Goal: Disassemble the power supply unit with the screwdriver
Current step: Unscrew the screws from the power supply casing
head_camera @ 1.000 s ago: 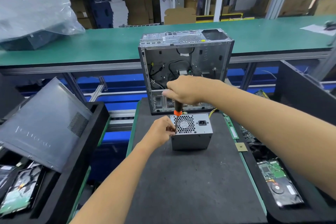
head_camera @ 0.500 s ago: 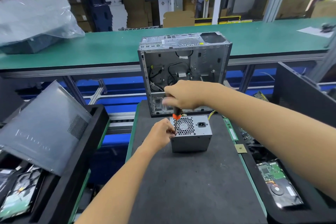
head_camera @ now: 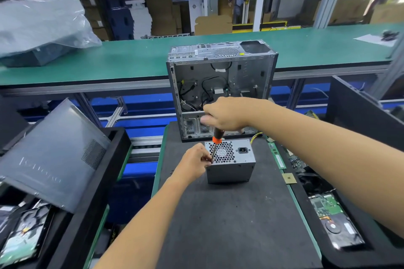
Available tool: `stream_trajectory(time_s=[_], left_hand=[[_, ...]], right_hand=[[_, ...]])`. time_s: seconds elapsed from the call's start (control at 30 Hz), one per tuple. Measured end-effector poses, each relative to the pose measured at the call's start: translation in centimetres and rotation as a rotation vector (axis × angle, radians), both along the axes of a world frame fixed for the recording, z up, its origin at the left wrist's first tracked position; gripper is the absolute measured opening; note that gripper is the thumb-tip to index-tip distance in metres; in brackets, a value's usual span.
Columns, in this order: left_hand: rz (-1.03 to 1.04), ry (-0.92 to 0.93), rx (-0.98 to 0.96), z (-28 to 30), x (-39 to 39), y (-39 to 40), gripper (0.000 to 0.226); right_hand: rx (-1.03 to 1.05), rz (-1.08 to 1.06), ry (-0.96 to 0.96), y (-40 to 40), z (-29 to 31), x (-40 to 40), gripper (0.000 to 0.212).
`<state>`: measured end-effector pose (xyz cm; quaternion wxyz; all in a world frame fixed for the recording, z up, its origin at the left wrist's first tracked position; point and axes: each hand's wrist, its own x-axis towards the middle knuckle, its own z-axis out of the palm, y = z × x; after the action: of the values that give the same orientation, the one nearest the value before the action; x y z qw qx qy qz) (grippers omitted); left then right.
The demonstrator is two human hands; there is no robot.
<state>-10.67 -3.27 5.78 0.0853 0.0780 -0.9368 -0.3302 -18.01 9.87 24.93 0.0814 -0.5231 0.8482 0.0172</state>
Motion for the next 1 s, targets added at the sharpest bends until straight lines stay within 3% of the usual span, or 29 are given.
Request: stream_trajectory(time_s=[0.1,0.17,0.33,0.4,0.47,0.53,0.67,0.8,0.87,0.93,1.0], left_hand=[[-0.003,0.005,0.010,0.0,0.0,0.0,0.011],[-0.005,0.026,0.022,0.1,0.1,0.1,0.012],[-0.010,0.035,0.019,0.2,0.1,0.1,0.012],[-0.019,0.028,0.014,0.2,0.2,0.1,0.010],[-0.028,0.021,0.000,0.3,0.2,0.1,0.009],[-0.033,0.018,0.006,0.4,0.2,0.0,0.011],[-0.033,0.012,0.028,0.4,0.2,-0.1,0.017],[-0.032,0.010,0.015,0.4,0.1,0.0,0.014],[-0.032,0.009,0.012,0.4,0.1,0.0,0.014],[-0.030,0.000,0.024,0.5,0.1,-0.1,0.018],[-0.028,-0.007,0.027,0.6,0.2,0.0,0.019]], right_hand=[[-0.017,0.060,0.056,-0.1,-0.3,-0.3,0.022],[-0.067,0.136,-0.061,0.2,0.1,-0.4,0.015],[-0.140,0.115,-0.403,0.7,0.5,-0.1,0.030],[-0.142,0.071,-0.291,0.6,0.1,0.0,0.014],[-0.063,-0.002,0.005,0.3,-0.1,-0.1,0.027],[0.011,-0.034,0.144,0.1,-0.2,-0.3,0.037],[-0.048,0.080,-0.113,0.5,0.2,-0.6,0.015],[-0.096,0.141,-0.255,1.0,1.0,-0.4,0.033],[-0.107,0.126,-0.283,1.1,0.7,-0.2,0.028],[-0.089,0.055,-0.178,0.9,0.4,-0.1,0.019],[-0.027,-0.029,0.046,0.5,0.2,-0.1,0.043]])
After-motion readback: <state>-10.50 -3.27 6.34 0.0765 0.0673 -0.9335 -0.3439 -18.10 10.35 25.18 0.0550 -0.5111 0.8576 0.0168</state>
